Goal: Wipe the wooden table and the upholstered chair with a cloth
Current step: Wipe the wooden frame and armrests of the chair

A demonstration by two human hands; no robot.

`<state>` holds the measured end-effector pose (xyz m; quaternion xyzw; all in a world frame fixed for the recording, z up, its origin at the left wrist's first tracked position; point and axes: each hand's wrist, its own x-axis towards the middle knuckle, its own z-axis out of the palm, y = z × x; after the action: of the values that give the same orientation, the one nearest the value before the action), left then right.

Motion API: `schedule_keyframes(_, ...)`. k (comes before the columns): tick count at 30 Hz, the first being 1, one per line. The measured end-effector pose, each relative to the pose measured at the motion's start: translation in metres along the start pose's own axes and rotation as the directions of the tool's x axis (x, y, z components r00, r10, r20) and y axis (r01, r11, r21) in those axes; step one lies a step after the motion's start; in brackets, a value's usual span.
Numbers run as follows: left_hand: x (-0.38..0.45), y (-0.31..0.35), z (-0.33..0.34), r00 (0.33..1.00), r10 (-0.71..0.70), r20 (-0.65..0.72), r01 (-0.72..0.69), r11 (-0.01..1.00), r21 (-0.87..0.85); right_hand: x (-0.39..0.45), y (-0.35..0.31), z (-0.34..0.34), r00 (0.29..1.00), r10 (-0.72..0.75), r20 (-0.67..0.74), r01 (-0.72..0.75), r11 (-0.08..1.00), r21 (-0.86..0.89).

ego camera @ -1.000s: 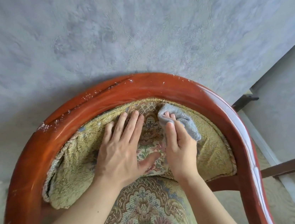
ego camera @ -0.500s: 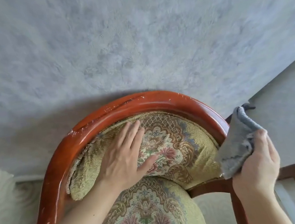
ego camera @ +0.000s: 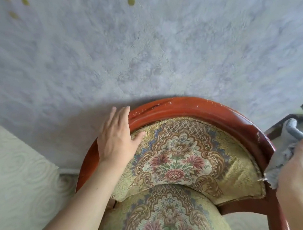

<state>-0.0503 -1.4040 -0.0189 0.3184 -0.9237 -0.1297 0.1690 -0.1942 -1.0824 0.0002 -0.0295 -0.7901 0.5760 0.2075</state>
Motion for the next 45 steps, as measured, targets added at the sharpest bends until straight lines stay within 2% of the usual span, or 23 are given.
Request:
schedule_keyframes(2, 0.002, 0.002, 0.002, 0.999, 0.015, -0.038, -0.016, 1.000, -0.013, 0.011, -0.001, 0.012, 0.998, -0.013, -0.065, 0.004, 0.991, -0.137)
schedule_keyframes(5, 0.007, -0.002, -0.001, 0.997, 0.019, -0.078, -0.022, 0.999, -0.028, 0.008, 0.010, 0.021, 1.000, 0.023, 0.019, -0.019, 0.985, -0.174)
schedule_keyframes(11, 0.004, -0.002, 0.006, 0.991, 0.045, -0.129, -0.046, 0.999, -0.002, -0.008, 0.018, 0.053, 0.995, -0.022, 0.092, 0.048, 0.957, -0.286)
schedule_keyframes(13, 0.002, -0.004, 0.010, 0.986, 0.060, -0.157, -0.060, 0.998, 0.006, -0.006, 0.015, 0.059, 0.991, -0.037, 0.126, 0.071, 0.956, -0.284)
schedule_keyframes(17, 0.002, -0.006, 0.017, 0.983, 0.067, -0.172, -0.065, 0.998, 0.019, -0.004, 0.009, 0.069, 0.949, -0.156, 0.273, 0.237, 0.926, -0.294)
schedule_keyframes(25, 0.001, -0.004, 0.017, 0.983, 0.056, -0.174, -0.057, 0.998, 0.002, -0.008, -0.003, 0.093, 0.906, -0.235, 0.352, 0.333, 0.909, -0.250)
schedule_keyframes(32, 0.000, -0.003, 0.015, 0.989, 0.033, -0.143, -0.034, 0.999, -0.006, -0.028, -0.030, 0.124, 0.811, -0.328, 0.486, 0.474, 0.854, -0.215)
schedule_keyframes(41, 0.001, -0.002, 0.013, 0.991, 0.024, -0.132, -0.025, 1.000, -0.001, -0.045, -0.043, 0.146, 0.752, -0.412, 0.515, 0.562, 0.808, -0.174)
schedule_keyframes(45, 0.001, -0.004, 0.011, 0.992, 0.044, -0.119, -0.044, 0.999, 0.001, -0.040, -0.041, 0.144, 0.681, -0.465, 0.566, 0.659, 0.726, -0.195)
